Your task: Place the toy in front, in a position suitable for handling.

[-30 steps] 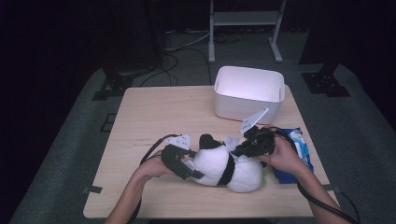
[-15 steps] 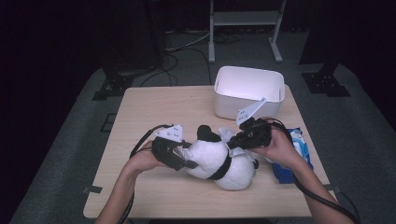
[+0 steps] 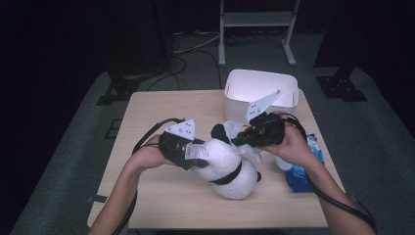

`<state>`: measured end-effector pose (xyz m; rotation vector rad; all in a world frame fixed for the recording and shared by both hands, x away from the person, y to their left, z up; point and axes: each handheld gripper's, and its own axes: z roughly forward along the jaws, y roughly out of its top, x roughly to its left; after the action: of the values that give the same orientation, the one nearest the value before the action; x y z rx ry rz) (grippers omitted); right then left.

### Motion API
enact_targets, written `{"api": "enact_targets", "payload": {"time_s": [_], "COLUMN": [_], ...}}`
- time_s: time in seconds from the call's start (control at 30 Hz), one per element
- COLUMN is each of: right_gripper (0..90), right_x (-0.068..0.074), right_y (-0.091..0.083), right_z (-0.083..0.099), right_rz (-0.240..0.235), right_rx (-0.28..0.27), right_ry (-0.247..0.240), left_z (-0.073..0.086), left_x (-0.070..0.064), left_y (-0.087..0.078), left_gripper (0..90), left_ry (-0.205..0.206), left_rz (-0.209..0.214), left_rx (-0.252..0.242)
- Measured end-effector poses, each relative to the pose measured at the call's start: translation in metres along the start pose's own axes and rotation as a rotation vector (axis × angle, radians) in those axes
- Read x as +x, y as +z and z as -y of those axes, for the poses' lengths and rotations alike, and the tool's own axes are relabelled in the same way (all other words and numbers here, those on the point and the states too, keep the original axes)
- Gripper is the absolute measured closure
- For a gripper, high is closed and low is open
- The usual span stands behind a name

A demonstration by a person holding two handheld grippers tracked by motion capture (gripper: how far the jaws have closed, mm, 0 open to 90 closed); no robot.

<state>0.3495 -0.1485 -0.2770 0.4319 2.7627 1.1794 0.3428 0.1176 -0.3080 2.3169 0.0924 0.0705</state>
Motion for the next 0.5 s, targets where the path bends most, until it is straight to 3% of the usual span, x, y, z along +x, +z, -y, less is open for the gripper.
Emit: {"api": "enact_targets", "payload": {"time_s": [0.3,0.5], "right_gripper": [83.0,83.4], "right_x": [0.006,0.005], "right_y": [0.003,0.006], "right_z": [-0.017,-0.012], "right_rz": [-0.021,-0.027], "right_rx": [0.013,0.047], "right_ry": [-0.045,-0.03], "left_z": [-0.02,-0.02], "left_x": [-0.001,0.0], "left_y": [0.016,0.022], "left_gripper": [37.0,32.7], "left_ry": [0.036,0.027], "left_rz": [0.015,0.023], "left_rx": [0.03,0.02]}}
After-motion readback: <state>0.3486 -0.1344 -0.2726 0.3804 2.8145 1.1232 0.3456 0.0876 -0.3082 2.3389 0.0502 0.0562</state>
